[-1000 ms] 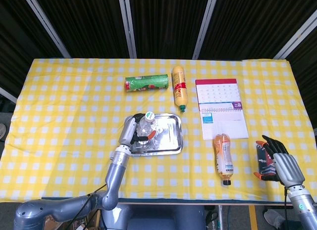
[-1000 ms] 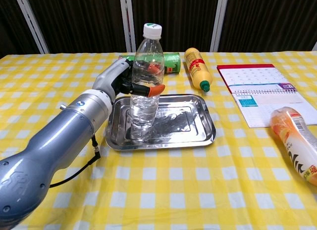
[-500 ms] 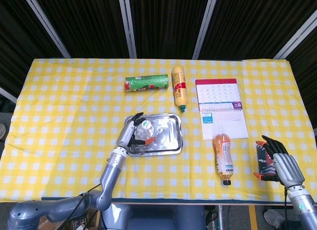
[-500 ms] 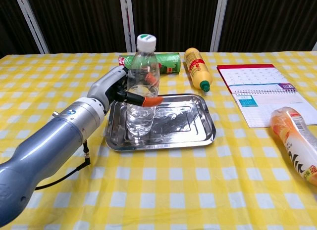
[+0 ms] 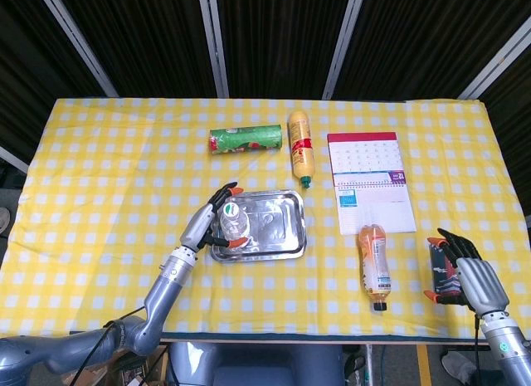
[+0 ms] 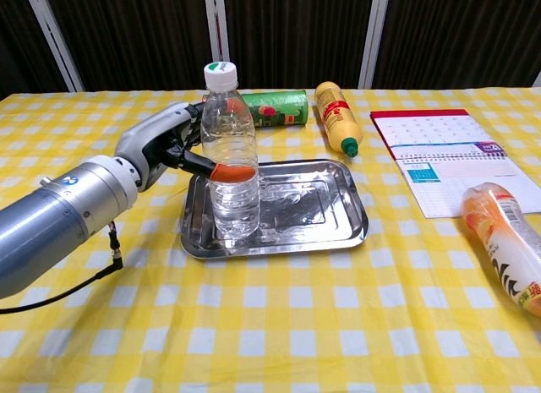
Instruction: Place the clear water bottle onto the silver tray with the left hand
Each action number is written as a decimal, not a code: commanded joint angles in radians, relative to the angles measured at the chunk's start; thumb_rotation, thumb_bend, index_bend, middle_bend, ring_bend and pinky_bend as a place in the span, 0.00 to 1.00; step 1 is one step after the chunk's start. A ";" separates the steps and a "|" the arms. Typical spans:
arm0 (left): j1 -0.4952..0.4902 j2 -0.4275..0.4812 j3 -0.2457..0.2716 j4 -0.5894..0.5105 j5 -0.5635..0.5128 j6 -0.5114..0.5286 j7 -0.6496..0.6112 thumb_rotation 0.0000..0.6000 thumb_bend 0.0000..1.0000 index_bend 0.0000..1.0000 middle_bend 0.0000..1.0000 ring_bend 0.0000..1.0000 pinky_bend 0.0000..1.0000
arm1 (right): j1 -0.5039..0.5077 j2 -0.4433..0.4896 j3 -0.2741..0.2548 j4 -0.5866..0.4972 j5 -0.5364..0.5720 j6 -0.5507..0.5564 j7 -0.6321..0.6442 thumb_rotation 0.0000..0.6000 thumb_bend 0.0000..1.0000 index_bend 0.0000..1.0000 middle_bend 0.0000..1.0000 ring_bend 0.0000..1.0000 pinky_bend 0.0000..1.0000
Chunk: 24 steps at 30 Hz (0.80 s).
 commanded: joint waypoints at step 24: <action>0.466 0.488 0.220 -0.142 0.059 0.539 0.569 1.00 0.13 0.19 0.14 0.00 0.00 | -0.006 -0.029 0.013 -0.003 -0.010 0.045 -0.105 1.00 0.16 0.18 0.04 0.00 0.00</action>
